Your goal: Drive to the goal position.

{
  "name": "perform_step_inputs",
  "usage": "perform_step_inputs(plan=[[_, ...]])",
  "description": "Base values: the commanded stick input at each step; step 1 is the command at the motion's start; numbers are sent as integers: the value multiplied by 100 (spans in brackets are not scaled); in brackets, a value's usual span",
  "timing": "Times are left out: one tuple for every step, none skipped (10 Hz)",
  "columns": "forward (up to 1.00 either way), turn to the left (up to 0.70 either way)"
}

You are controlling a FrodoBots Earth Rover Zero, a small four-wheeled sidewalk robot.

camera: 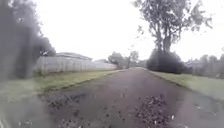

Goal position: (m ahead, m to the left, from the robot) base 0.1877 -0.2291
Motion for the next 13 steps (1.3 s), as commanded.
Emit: perform_step_inputs(plan=[[85, -34], [85, -34], [85, -34], [85, -30], [85, -25], [85, -19], [85, -14], [85, -9], [85, -3], [85, -3], [85, -9], [85, -16], [85, -23]])
